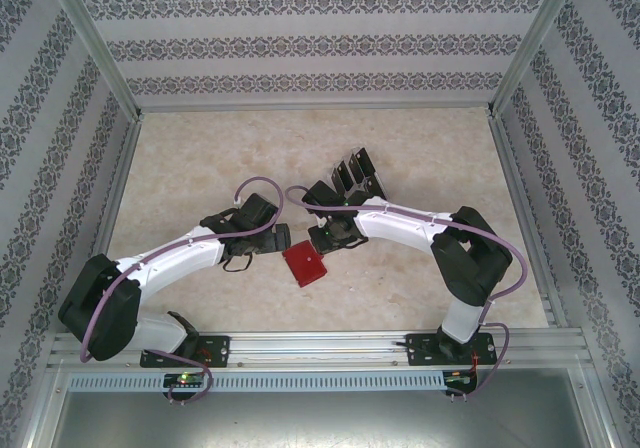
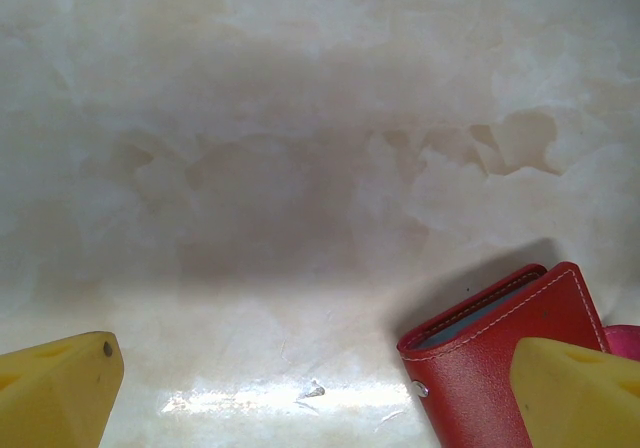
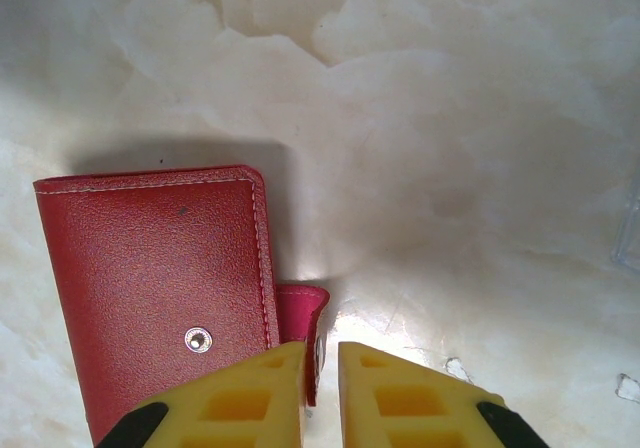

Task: Put the credit cards into the card holder
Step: Close the button on the card holder.

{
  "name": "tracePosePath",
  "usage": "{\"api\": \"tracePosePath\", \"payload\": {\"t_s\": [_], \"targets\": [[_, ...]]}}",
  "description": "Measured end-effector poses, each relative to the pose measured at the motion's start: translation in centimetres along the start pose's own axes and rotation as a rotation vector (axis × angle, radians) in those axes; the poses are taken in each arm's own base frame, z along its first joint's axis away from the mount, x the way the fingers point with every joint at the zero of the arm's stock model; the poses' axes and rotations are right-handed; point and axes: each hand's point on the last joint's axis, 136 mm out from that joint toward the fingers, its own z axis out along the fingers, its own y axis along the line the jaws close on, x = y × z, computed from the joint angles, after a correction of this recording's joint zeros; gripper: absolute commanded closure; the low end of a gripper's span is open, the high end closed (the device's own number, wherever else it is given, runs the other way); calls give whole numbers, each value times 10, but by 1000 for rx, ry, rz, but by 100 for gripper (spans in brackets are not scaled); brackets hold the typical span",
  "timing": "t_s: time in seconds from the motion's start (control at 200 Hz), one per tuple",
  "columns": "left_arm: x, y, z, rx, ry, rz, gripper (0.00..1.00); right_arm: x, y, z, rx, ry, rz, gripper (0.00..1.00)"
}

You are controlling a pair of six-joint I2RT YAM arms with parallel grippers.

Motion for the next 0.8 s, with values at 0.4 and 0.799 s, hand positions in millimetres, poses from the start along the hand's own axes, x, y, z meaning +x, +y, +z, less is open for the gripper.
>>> {"api": "tracePosePath", "payload": {"t_s": [0.4,0.799], "targets": [[1,-1,0,4,3,0,0,-2,1,-2,-4,-7,1,89],[2,1,1,-3,10,4,0,-3,4,-2,-22,-9,2,100]]}}
